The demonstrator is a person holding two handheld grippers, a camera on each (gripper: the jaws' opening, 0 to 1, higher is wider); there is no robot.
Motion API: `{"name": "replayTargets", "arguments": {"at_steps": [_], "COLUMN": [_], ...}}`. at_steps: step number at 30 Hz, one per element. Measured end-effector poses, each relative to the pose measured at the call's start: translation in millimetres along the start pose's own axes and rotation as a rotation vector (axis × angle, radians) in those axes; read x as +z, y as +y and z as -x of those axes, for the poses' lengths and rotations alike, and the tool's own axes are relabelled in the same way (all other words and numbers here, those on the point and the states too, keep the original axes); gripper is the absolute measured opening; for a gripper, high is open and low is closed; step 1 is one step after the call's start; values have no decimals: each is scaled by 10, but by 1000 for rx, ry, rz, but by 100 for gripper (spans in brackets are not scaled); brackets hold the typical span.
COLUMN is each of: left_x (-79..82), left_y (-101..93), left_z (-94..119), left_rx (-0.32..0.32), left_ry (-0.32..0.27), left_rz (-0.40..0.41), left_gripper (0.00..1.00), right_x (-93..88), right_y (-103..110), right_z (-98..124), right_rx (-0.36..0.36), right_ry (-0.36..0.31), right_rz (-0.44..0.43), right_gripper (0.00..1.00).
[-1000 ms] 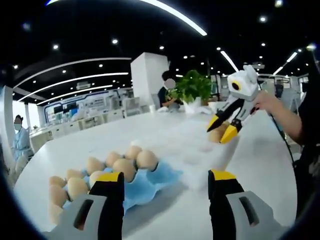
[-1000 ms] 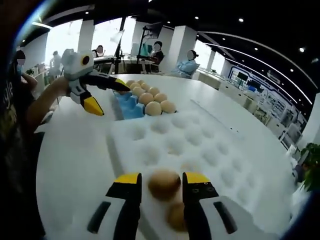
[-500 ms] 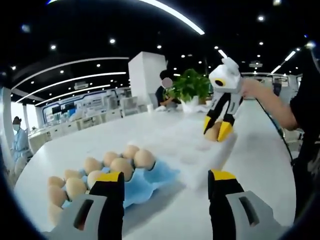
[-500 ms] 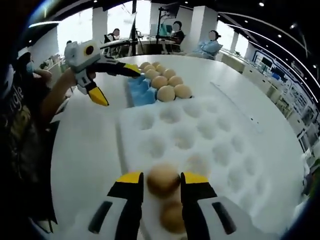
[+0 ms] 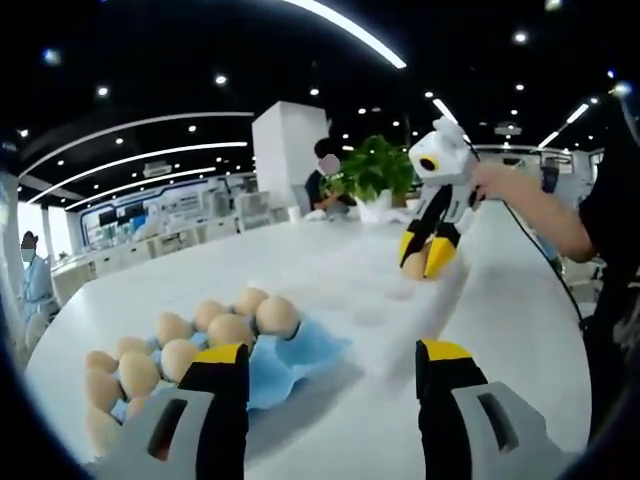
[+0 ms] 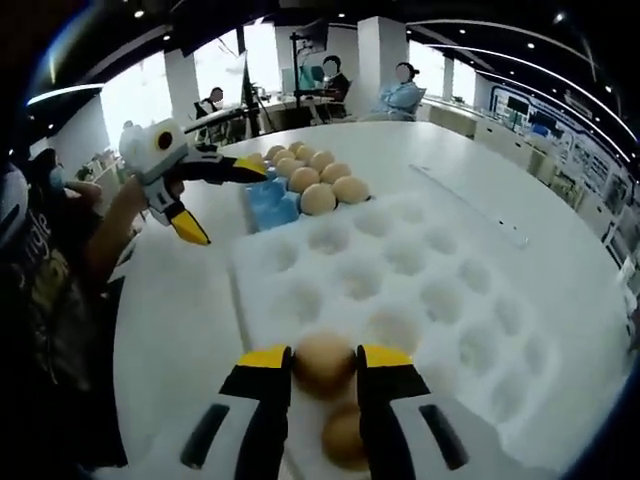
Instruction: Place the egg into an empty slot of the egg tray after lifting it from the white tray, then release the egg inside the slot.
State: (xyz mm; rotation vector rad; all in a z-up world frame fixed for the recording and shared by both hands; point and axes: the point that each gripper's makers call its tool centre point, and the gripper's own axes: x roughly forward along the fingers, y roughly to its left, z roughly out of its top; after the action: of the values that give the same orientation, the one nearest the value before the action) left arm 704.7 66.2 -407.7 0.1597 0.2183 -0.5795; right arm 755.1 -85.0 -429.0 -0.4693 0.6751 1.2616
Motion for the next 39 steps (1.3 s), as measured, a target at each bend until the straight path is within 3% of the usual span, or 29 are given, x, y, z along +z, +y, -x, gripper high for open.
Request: {"name": "replayTargets", "arguments": {"at_steps": [11, 30, 39], "left_x": [30, 67, 81], "left_y": [-86, -301, -279], "left_z": [-54, -159, -166], "left_rx": [-24, -67, -59], "left_ry": [-6, -20, -29], "left_rz": [0, 2, 5], "left_gripper": [65, 61, 61], "right_x": [140, 425, 581], "right_y": [-79, 67, 126], "right_z": [98, 100, 69], "right_rx": [-23, -46, -45], "right_ry": [-50, -112, -140], "right_rz": [-1, 47, 61], "right_gripper": [27, 27, 27]}}
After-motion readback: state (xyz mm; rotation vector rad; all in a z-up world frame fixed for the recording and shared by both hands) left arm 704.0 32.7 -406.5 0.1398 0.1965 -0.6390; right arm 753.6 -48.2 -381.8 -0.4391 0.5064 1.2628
